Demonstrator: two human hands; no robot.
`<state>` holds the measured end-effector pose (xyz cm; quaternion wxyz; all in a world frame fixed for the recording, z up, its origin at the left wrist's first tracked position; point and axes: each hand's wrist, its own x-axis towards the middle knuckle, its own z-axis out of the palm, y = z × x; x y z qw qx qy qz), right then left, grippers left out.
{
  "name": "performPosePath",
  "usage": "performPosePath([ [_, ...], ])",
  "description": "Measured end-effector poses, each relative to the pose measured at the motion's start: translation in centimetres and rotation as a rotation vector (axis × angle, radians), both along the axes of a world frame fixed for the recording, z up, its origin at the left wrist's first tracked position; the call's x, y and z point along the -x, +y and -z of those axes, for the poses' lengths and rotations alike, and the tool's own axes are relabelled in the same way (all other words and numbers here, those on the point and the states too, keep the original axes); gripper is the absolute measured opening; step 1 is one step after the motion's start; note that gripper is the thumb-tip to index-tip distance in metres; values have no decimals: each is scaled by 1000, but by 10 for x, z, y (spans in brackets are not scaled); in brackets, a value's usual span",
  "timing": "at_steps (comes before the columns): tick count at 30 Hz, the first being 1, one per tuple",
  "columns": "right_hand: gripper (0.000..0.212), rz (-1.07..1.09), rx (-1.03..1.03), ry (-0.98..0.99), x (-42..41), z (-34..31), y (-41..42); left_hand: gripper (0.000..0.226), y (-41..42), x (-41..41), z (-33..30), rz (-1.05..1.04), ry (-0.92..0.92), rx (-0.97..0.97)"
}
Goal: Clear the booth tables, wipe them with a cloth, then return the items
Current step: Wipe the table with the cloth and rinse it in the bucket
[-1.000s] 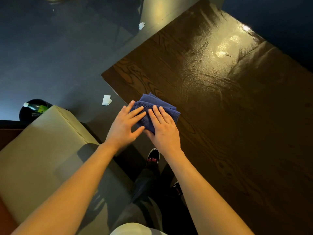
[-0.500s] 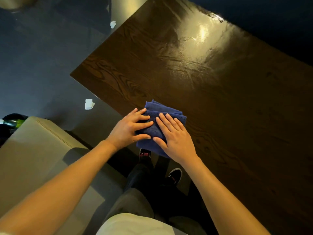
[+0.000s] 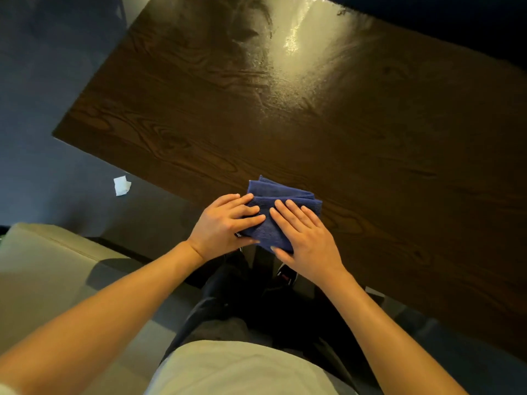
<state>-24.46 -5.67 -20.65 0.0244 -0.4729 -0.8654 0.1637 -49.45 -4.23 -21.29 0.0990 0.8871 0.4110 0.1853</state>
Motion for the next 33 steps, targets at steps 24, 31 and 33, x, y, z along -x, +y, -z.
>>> performPosePath([
  [24,73,209,-126,-65,-216,6,-103,51,-26,-218,-13,352,158,-5],
  [31,67,417,-193,-43,-266,7,-141,57,-33,-288,-19,425,170,10],
  [33,66,472,-209,-33,-274,6,-149,57,-34,-302,-20,456,171,1],
])
